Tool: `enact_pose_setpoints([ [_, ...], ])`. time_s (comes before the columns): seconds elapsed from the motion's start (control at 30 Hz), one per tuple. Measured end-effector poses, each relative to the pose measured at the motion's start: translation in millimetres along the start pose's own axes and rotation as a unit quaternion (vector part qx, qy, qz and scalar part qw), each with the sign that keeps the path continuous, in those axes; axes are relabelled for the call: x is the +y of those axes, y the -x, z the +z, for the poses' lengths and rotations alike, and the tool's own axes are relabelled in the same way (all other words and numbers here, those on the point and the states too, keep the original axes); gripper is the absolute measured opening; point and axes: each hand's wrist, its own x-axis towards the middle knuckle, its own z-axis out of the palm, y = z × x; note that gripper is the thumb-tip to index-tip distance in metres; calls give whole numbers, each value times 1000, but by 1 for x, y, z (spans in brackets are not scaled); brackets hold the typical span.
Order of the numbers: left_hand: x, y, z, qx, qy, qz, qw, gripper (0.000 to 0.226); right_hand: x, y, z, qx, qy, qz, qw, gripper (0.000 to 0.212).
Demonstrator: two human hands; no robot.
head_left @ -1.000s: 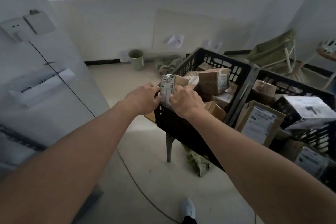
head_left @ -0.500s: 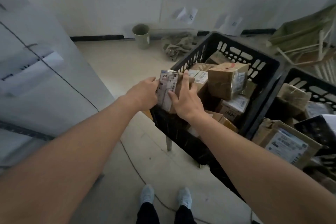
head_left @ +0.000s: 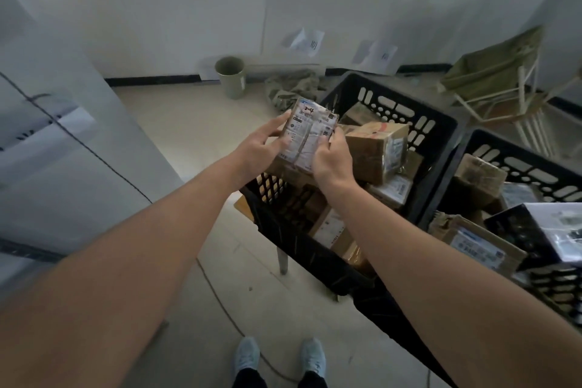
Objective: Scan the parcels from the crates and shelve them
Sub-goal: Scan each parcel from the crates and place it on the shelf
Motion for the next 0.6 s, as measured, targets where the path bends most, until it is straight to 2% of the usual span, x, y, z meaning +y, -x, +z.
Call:
enact_pose_setpoints([
  [0.13,23,20,-6,-4,-9,39,999,58,-23,13,-9,-31,-53,-44,997,41],
  [0.27,42,46,-8,20,5,64,998,76,-46,25,-18,-57,-41,-107,992,42],
  [0.4,51,77,-15,-2,12,95,995,89,-72,48,-22,-98,-41,-153,983,44],
  [0.6,62,134,-33,59,15,117,991,95,-100,91,-11,-161,-16,-201,966,42],
])
